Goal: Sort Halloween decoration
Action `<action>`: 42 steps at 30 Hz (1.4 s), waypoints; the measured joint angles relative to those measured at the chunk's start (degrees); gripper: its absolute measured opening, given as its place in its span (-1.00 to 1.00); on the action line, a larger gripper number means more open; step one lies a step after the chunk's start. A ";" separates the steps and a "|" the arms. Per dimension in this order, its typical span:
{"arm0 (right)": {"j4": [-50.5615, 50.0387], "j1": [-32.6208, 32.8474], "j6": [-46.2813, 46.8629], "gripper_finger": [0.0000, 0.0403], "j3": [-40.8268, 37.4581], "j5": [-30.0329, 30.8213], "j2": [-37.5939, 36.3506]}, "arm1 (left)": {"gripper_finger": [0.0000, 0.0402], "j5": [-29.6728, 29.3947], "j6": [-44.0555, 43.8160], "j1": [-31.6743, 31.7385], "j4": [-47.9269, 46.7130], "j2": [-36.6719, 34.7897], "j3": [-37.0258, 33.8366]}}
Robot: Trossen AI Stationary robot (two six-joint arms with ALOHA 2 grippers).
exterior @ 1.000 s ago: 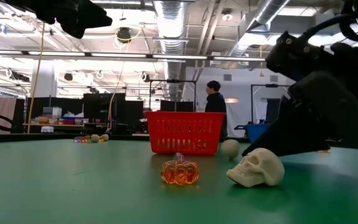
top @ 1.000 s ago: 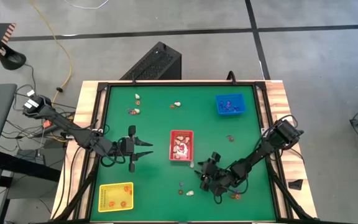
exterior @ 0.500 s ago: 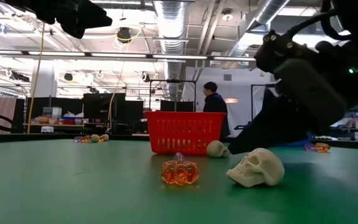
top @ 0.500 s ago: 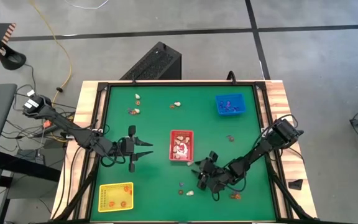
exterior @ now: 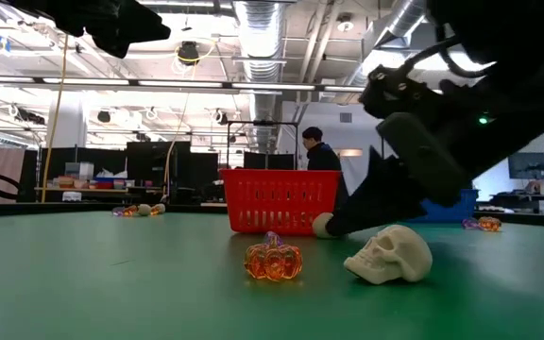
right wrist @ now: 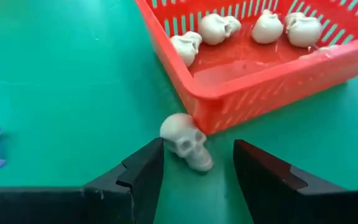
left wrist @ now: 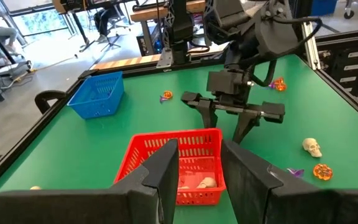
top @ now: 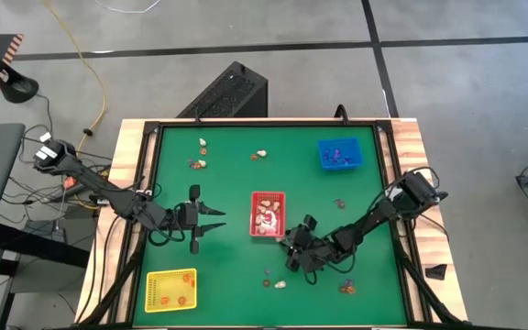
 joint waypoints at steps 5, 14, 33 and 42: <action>2.74 -1.56 -4.25 0.11 0.00 -4.00 0.00 | -0.46 0.00 0.16 0.00 0.01 0.00 0.00; 3.40 -3.44 -5.41 0.11 0.00 -6.53 0.50 | -0.46 0.00 0.16 0.00 0.02 0.00 0.00; 1.97 -2.11 -5.60 -0.46 0.07 -13.18 -0.88 | -0.46 0.00 0.14 0.00 -0.02 0.00 0.00; -0.86 0.69 -8.75 -0.38 -0.04 -13.54 -11.39 | -0.46 0.02 0.12 0.00 -0.02 0.00 0.00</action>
